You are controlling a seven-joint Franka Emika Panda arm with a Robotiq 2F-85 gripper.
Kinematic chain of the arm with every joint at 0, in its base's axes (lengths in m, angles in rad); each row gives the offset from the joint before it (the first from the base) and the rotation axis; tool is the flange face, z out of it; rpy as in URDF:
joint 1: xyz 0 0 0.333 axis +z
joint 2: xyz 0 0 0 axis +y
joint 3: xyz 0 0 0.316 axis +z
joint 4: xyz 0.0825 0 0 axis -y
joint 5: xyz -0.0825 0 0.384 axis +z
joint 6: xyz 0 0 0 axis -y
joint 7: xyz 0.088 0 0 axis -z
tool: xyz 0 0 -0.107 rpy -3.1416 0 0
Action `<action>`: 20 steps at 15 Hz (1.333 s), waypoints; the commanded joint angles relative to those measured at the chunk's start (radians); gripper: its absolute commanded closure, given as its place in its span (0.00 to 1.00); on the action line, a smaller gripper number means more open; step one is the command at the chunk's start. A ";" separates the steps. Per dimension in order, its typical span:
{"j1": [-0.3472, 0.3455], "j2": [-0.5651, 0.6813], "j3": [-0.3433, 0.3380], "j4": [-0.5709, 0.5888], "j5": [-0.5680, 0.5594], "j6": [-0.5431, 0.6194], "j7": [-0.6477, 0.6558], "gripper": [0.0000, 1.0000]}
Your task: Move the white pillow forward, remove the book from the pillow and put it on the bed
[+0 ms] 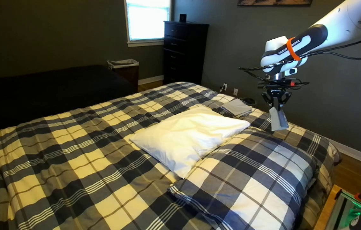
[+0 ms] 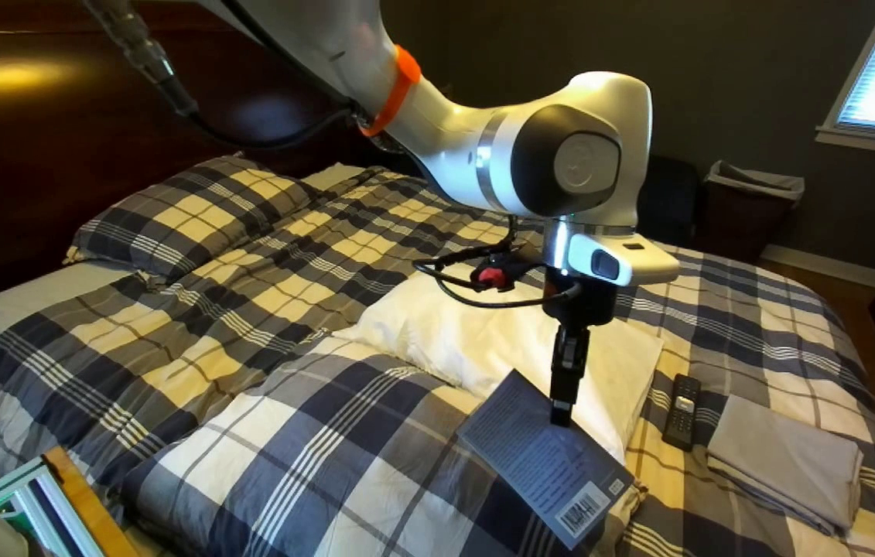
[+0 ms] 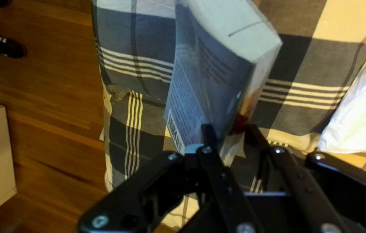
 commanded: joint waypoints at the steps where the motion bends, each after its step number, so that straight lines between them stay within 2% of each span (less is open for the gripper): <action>1: -0.016 0.079 -0.031 0.071 -0.059 0.073 0.014 0.93; 7: -0.031 0.202 -0.113 0.120 -0.186 0.266 0.015 0.93; 14: -0.074 0.377 -0.188 0.192 -0.176 0.451 0.002 0.93; 20: -0.048 0.573 -0.299 0.291 -0.157 0.615 0.055 0.93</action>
